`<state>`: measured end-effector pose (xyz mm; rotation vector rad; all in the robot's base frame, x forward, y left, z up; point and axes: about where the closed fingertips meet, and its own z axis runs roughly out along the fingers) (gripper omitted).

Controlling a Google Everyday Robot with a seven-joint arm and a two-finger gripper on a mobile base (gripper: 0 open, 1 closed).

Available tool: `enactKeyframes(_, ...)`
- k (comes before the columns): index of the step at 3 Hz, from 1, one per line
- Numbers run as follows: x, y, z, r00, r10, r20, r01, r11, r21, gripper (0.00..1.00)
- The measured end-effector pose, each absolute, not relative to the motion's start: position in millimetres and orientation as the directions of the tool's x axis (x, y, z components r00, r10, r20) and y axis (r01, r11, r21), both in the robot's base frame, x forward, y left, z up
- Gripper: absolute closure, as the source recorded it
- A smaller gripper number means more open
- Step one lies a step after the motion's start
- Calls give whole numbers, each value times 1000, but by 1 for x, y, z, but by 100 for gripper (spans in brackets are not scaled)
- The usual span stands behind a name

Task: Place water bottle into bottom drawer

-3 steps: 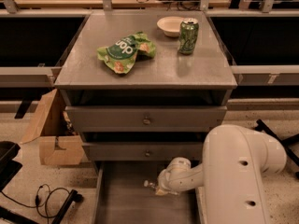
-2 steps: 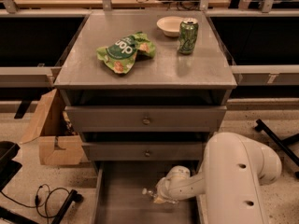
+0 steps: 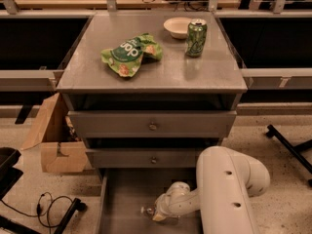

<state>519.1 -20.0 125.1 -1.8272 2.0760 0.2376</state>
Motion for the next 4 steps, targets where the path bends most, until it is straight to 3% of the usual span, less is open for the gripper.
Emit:
enactKeyframes(1, 518, -18, 126, -95, -921, -377, -983, 146, -109, 82)
enactKeyframes(4, 518, -18, 126, -95, -921, -377, -983, 146, -109, 12)
